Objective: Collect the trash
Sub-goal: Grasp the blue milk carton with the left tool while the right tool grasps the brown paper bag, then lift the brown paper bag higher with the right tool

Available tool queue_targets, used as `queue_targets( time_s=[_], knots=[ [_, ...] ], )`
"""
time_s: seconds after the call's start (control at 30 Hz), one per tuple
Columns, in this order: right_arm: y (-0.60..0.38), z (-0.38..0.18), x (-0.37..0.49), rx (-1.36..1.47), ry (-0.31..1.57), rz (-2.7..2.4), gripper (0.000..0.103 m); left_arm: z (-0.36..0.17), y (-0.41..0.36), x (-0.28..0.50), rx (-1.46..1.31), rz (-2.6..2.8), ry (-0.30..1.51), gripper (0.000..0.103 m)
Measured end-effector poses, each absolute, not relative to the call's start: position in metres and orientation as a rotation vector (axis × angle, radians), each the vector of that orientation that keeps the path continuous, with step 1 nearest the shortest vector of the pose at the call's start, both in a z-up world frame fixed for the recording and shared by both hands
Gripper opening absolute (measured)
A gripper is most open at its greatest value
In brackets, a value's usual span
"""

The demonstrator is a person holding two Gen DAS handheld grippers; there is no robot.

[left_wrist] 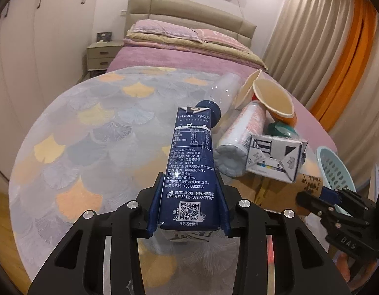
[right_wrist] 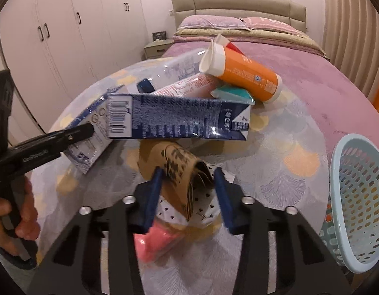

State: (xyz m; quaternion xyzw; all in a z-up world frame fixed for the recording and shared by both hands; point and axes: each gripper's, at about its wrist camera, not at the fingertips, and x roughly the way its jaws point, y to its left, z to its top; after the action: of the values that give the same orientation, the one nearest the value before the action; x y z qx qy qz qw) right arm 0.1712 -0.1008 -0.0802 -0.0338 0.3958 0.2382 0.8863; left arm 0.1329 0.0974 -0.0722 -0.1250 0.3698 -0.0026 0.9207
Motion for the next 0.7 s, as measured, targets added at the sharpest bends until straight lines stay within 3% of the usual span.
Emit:
queue_targets(
  time_s=[0.2,0.7],
  knots=[
    [-0.108,-0.068,0.153,-0.057,0.808,0.528,0.023,-0.071,0.096,0.129,-0.256,-0.018,0.766,0.036],
    [-0.155,-0.064,0.12,-0.066,0.785,0.425,0.023,-0.081,0.092,0.136,-0.243,-0.025,0.795,0.037]
  ],
)
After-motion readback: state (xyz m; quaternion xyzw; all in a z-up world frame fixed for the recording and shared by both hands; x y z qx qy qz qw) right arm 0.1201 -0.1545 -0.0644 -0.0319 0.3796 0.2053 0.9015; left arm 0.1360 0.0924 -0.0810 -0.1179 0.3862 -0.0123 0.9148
